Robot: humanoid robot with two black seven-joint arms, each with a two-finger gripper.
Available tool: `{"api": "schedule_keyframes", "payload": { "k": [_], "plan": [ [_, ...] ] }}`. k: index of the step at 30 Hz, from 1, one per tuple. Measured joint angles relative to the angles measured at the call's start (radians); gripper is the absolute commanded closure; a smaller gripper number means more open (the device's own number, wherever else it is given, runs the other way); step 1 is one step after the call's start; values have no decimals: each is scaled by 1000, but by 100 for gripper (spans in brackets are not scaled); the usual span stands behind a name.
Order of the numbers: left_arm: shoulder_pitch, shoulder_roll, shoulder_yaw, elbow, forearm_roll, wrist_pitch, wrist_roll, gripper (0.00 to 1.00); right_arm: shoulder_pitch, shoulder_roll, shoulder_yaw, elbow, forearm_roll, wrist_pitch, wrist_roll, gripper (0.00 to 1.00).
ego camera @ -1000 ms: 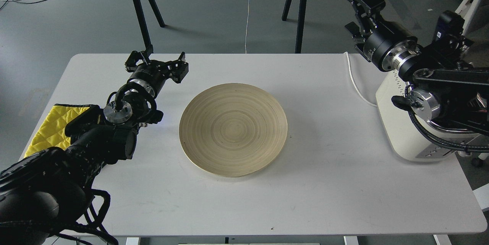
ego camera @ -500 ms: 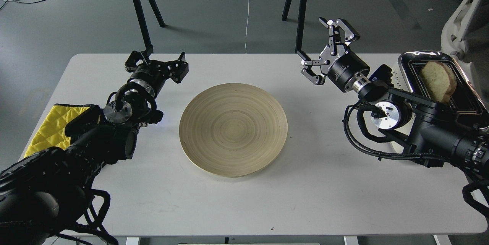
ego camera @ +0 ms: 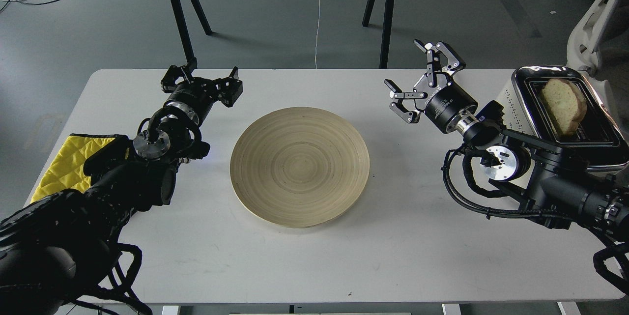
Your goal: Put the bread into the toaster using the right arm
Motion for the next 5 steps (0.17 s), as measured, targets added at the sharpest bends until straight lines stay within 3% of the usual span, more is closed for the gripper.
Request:
{"api": "schedule_keyframes", "payload": {
  "k": [5],
  "plan": [
    [0, 0, 0, 0, 0, 0, 0, 0, 8, -6, -2, 5, 1, 0, 0, 1]
  ]
}}
